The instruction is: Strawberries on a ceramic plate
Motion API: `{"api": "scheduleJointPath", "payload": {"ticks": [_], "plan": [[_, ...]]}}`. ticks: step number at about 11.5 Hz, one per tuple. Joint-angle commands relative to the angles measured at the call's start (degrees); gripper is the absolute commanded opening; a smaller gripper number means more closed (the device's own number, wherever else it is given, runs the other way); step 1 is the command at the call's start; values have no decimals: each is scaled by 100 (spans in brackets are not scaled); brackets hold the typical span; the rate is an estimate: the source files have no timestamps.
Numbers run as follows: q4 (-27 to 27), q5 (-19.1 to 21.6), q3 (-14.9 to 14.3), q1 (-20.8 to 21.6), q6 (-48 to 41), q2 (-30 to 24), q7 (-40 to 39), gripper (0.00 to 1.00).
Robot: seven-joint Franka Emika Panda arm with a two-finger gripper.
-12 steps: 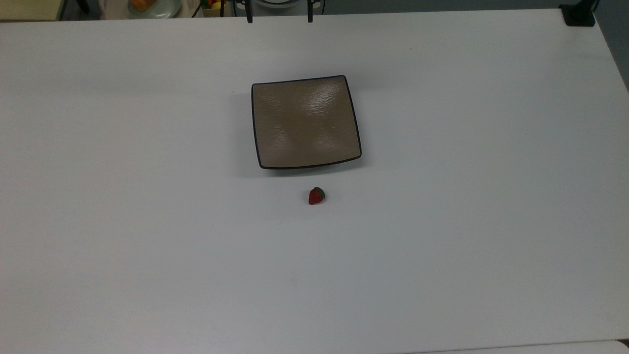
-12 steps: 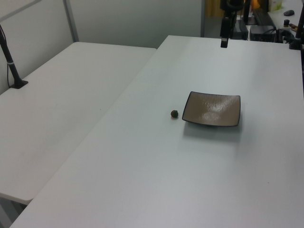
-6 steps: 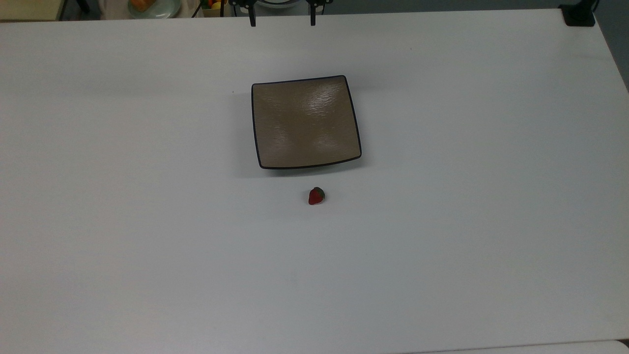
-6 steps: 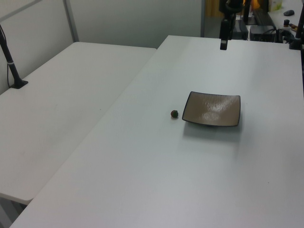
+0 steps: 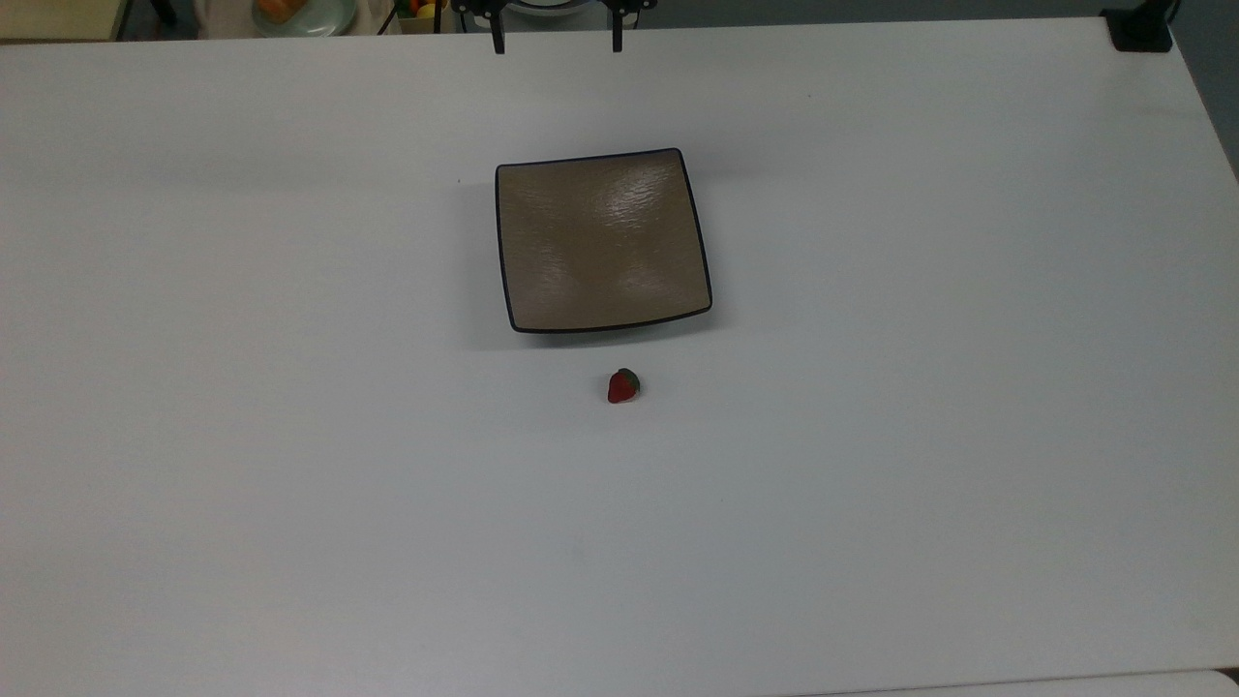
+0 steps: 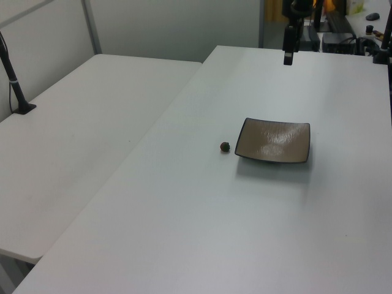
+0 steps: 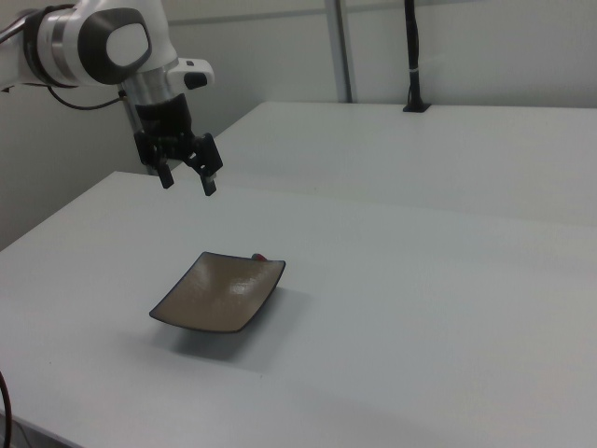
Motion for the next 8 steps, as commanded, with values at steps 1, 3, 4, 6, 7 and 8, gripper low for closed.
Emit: {"api": "scheduleJointPath", "payload": {"ticks": [1,3,4,6,7,8], "plan": [[20,112,2,32,303,168,-35,100],[20,226,2,23,841,291,-44,100],[20,288,2,14,1034,387,-53,100],[20,280,2,-21,1394,580,-70,100],[29,253,2,-38,1631,703,-70,100],[29,253,2,-38,1886,817,-62,100]]}}
